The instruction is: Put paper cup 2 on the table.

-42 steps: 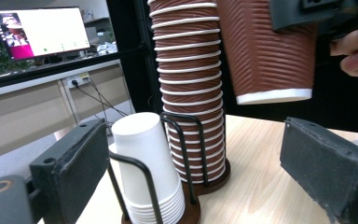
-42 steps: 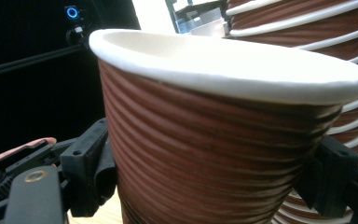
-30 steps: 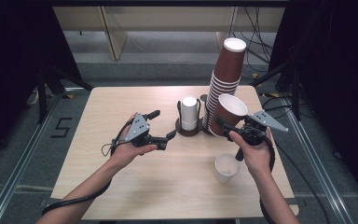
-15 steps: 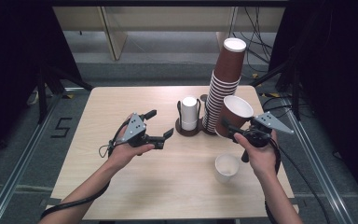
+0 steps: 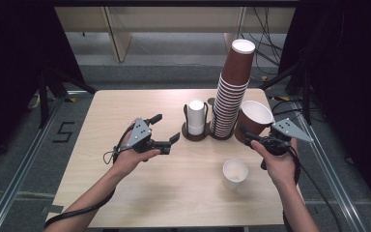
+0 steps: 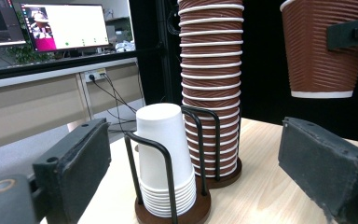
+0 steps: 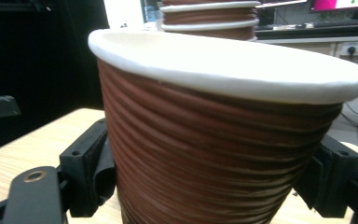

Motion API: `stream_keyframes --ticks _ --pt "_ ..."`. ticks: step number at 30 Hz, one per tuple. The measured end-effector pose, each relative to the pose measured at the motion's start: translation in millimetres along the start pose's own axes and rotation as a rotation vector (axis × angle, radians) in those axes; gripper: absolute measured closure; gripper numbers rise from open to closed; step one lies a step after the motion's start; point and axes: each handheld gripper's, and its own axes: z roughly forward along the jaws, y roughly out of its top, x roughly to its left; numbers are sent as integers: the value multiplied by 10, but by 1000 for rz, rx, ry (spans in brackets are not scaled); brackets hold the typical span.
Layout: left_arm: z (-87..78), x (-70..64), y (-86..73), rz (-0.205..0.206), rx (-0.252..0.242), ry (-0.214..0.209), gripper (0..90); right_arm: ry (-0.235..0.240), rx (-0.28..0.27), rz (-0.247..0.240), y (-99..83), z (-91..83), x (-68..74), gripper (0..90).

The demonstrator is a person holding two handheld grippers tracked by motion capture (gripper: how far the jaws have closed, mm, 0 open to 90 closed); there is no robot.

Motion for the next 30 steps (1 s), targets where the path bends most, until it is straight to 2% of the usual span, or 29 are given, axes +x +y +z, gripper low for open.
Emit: stream_keyframes --ticks 4,6,7,8,9,11,12,16,17,18,21,22,25,26,27,28,29,30 --pt "-13 -3 3 2 0 -6 89 -39 3 -26 -57 -66 -19 187" --pt "-26 -7 5 1 -1 -3 89 -40 -2 -19 -90 -95 -23 187" --pt "-36 -12 7 -1 -2 -5 89 -48 15 -28 -100 -120 -33 187" --pt "-47 -14 9 2 -3 -4 89 -57 13 -17 -123 -136 -28 187" --pt "-56 -13 9 3 -4 -3 89 -62 13 -45 -141 -147 -52 187" --pt "-70 -8 9 0 -4 1 89 -67 31 -45 -184 -173 -61 187" --pt "-77 -2 8 2 -1 4 89 -87 35 -46 -199 -188 -63 186" --pt "-81 13 6 14 -5 13 89 -100 47 -71 -269 -242 -118 186" --pt "-80 15 6 14 -5 13 89 -108 62 -54 -303 -264 -114 185" --pt "-78 16 6 12 -7 14 89 -109 64 -80 -328 -270 -137 185" --pt "-77 19 4 13 -5 17 90 -107 83 -54 -421 -295 -151 184" --pt "-80 21 3 16 -5 20 90 -116 85 -68 -451 -302 -171 184" --pt "-87 28 -6 11 -3 25 90 -129 103 -72 -540 -327 -192 184" --pt "-88 34 -9 13 -3 26 90 -123 117 -42 -591 -333 -181 183" --pt "-93 42 -14 13 -2 29 90 -131 127 -35 -618 -341 -179 183" --pt "-98 49 -19 14 -2 33 90 -121 129 -56 -663 -337 -201 183" --pt "-103 53 -23 12 -2 36 90 -130 153 -57 -697 -350 -197 183" --pt "-112 64 -29 13 0 41 90 -132 145 -63 -726 -344 -203 182"
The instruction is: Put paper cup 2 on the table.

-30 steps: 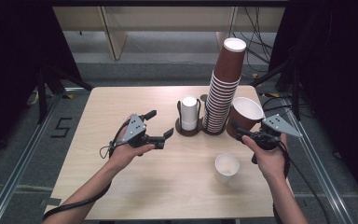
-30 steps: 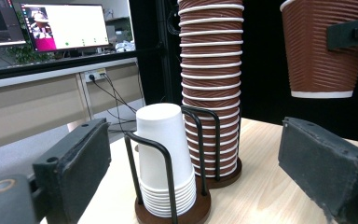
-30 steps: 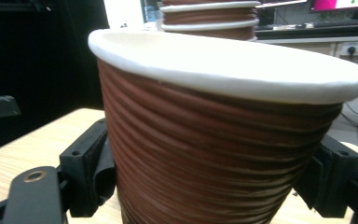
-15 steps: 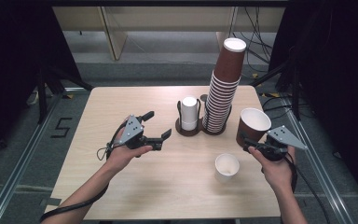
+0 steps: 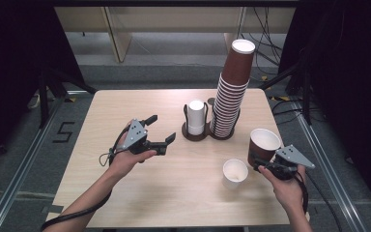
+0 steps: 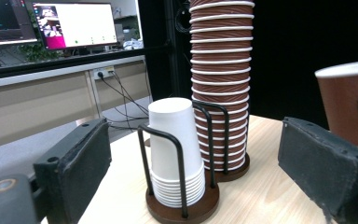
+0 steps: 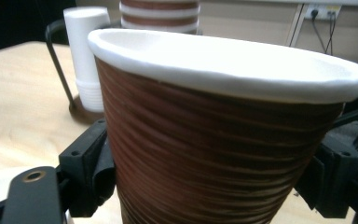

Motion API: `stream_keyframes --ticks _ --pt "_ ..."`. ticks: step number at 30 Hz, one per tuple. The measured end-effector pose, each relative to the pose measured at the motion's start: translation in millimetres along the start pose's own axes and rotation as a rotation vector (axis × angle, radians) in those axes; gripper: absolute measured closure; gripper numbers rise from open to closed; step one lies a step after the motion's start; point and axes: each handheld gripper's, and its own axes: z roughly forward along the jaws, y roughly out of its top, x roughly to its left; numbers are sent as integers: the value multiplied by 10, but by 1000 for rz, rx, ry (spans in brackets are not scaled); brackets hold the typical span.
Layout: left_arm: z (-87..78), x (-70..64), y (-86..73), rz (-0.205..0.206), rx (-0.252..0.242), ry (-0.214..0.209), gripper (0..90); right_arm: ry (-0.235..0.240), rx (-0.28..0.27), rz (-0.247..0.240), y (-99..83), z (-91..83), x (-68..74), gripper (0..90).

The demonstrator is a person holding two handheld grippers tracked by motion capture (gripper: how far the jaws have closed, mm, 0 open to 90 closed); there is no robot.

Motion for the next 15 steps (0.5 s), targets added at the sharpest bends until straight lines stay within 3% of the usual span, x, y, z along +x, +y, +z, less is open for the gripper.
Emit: stream_keyframes --ticks 2,3,4,6,7,8,9,12,15 --pt "-13 11 -11 4 0 6 90 10 24 18 -74 10 6 182" --pt "-22 15 -13 2 4 7 90 13 29 -1 -115 23 -6 182" --pt "-28 23 -15 6 4 9 90 3 41 23 -139 19 12 182" --pt "-43 34 -15 4 2 13 90 2 53 -8 -186 33 -9 182" --pt "-49 41 -13 7 3 15 90 13 53 41 -208 38 25 181" --pt "-53 45 -12 7 3 16 90 11 44 -5 -224 52 -8 180" --pt "-52 46 -13 5 -1 16 90 7 66 36 -238 42 16 180" --pt "-53 50 -14 5 -1 18 90 9 60 5 -294 80 -12 178" --pt "-59 46 -10 9 3 17 90 15 86 42 -340 94 10 176"
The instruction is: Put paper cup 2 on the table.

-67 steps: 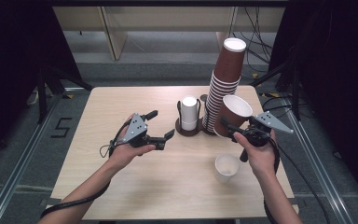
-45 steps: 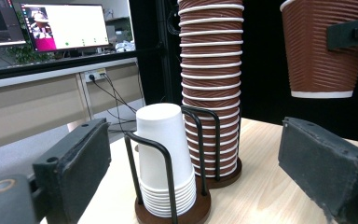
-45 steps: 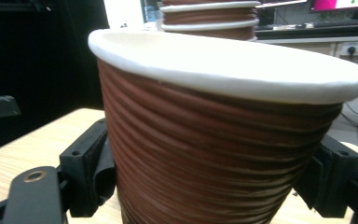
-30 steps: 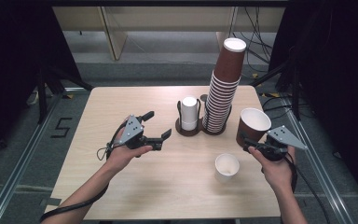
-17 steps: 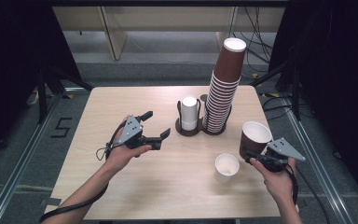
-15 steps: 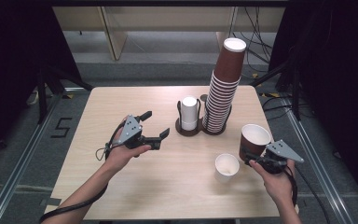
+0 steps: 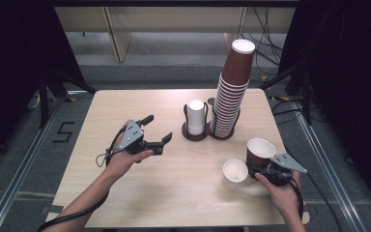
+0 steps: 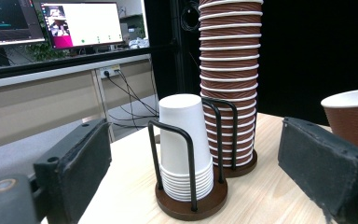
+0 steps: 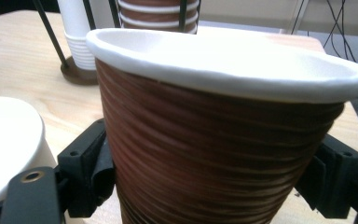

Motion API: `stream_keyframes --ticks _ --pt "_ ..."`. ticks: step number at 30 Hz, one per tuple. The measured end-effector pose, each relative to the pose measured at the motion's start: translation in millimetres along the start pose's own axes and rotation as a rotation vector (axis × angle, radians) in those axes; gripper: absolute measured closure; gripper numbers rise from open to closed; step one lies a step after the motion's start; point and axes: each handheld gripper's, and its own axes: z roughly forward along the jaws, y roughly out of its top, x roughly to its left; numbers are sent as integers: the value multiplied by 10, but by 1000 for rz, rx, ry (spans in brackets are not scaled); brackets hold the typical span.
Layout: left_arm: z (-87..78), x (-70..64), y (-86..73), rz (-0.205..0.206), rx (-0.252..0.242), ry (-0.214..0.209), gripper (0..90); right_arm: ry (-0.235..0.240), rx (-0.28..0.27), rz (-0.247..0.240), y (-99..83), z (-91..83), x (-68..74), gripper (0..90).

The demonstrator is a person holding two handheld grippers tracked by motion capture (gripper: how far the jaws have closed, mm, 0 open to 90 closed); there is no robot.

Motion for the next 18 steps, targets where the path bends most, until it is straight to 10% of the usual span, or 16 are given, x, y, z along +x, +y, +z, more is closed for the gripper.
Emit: stream_keyframes --ticks 18 --pt "-3 0 -16 -2 -1 2 90 -4 23 -43 -28 8 -5 107"
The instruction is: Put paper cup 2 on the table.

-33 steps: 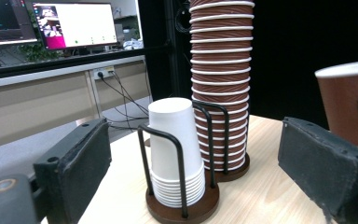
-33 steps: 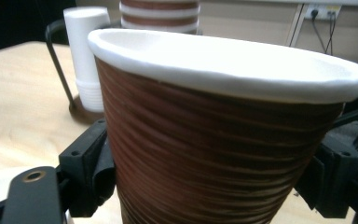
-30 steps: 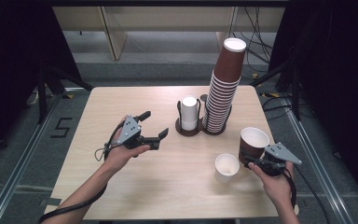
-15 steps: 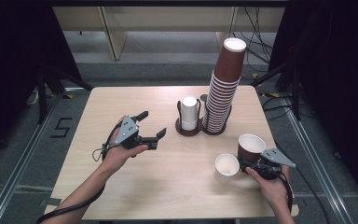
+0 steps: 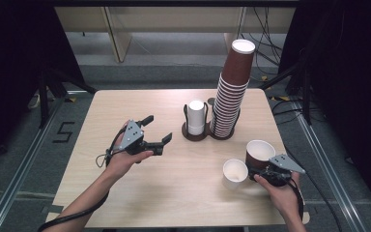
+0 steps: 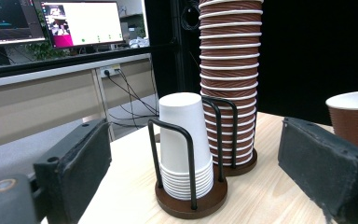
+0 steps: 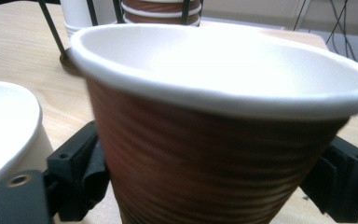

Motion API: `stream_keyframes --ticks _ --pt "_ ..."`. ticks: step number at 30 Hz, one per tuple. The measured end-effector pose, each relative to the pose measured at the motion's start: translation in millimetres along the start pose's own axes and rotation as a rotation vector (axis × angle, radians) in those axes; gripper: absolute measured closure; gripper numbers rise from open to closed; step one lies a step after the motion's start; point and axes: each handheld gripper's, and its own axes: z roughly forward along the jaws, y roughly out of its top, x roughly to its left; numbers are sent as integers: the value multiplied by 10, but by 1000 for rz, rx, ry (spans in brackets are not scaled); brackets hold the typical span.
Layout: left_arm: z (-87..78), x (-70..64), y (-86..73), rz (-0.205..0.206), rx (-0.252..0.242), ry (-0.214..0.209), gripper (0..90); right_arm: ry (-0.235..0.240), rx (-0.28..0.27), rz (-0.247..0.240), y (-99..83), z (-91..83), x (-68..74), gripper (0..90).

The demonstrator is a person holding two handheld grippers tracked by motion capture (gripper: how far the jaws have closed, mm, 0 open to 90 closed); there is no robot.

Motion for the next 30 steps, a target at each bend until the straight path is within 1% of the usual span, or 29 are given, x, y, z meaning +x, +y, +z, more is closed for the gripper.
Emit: stream_keyframes --ticks 2,3,4,5,6,8,9,11,14,15,16,17,18,19,20,21,22,23,24,25,26,27,28,29,30 --pt "-5 -1 -1 0 3 1 90 15 6 10 -14 12 8 69" --pt "-6 -2 -2 1 4 1 90 2 9 -14 -21 11 -2 48" --pt "-7 -3 -4 1 5 0 90 5 22 8 -30 10 18 37" --pt "-6 -2 -5 1 6 0 90 22 22 33 -39 18 37 19" --pt "-4 -1 -8 0 3 -1 90 9 40 31 -39 5 38 5" --pt "-7 2 -8 2 3 0 90 12 47 35 -42 0 40 4" --pt "-7 3 -8 2 3 -1 90 13 41 6 -42 3 16 4" --pt "-9 4 -9 1 3 -1 90 15 56 -9 -43 -9 4 4" --pt "-14 7 -11 2 3 1 90 22 72 25 -47 -43 15 4" --pt "-16 8 -12 2 3 1 90 22 60 -18 -48 -47 -19 4" --pt "-21 10 -12 3 7 3 90 29 82 22 -48 -79 16 4" --pt "-23 12 -14 2 7 4 90 35 74 1 -52 -82 -3 4" --pt "-26 14 -16 1 7 5 90 31 75 -26 -53 -96 -15 4" --pt "-28 17 -21 0 5 6 90 37 92 15 -57 -123 14 4" --pt "-31 20 -24 1 6 6 90 35 96 18 -64 -148 20 4" --pt "-36 23 -27 2 8 7 90 35 89 10 -71 -161 11 4" --pt "-39 25 -30 3 9 7 90 43 81 -9 -79 -178 -4 4" --pt "-41 25 -33 3 10 7 90 36 83 -20 -86 -201 -7 4" --pt "-44 25 -37 2 12 8 90 34 76 -45 -89 -213 -23 4" --pt "-48 25 -40 3 13 7 90 40 88 -14 -100 -237 1 4" --pt "-53 23 -46 5 14 6 90 43 99 -8 -108 -260 12 4" --pt "-57 22 -50 4 16 5 90 45 105 -18 -123 -281 10 4" --pt "-62 21 -56 3 15 5 90 49 98 -45 -133 -283 -10 4" --pt "-69 19 -63 3 15 5 90 47 118 -33 -147 -312 11 4" --pt "-78 18 -72 2 14 6 90 56 110 -67 -162 -317 -9 4"
